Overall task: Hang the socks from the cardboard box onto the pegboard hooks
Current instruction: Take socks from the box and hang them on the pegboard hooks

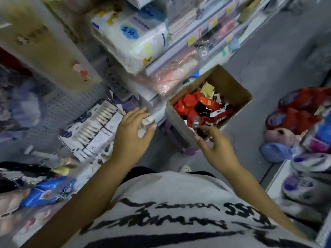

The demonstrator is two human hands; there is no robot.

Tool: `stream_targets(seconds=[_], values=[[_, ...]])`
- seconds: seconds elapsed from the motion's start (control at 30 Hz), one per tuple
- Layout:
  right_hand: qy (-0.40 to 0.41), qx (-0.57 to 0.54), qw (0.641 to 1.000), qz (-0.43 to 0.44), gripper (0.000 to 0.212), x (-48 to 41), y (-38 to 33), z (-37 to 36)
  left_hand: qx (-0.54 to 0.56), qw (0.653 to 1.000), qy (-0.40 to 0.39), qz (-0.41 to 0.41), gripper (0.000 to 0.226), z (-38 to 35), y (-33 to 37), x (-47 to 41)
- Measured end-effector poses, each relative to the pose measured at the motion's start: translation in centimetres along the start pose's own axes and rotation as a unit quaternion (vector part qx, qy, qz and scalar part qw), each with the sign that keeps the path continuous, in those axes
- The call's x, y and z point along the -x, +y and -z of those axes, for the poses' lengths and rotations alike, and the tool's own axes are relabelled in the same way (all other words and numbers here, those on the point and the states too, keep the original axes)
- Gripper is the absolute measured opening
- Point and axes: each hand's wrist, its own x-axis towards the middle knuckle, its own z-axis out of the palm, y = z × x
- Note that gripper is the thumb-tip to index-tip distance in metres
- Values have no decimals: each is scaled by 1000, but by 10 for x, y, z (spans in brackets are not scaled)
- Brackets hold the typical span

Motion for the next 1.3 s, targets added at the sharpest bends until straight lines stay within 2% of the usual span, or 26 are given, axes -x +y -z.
stream_targets(seconds=[0.23,0.53,0.67,0.8,0.9,0.97,1.03,1.17,1.23,1.3], values=[[-37,-6,998,-47,38,-37,61,43,-13,996,-80,45,35,-84,31,-34],[-27,-72,977,-197,34,-133,98,18,-27,974,-200,100,39,-136,14,-133],[-3,-106,950,-295,22,-181,115,-11,-53,968,-216,117,41,-161,-7,-184],[26,-253,898,-359,25,-229,136,-53,-80,956,-257,118,50,-194,-34,-219],[43,-339,852,-397,40,-260,147,-79,-55,951,-287,103,49,-212,-48,-230],[49,-369,829,-418,53,-275,152,-90,-42,959,-258,112,42,-220,-54,-234],[38,-391,806,-443,57,-284,157,-99,-19,965,-228,127,34,-224,-59,-238],[30,-454,770,-447,45,-289,166,-117,4,966,-220,138,32,-227,-65,-240],[28,-463,771,-436,38,-290,167,-123,16,966,-214,142,33,-228,-68,-240],[33,-461,776,-428,22,-290,167,-125,15,967,-210,141,33,-228,-69,-240]])
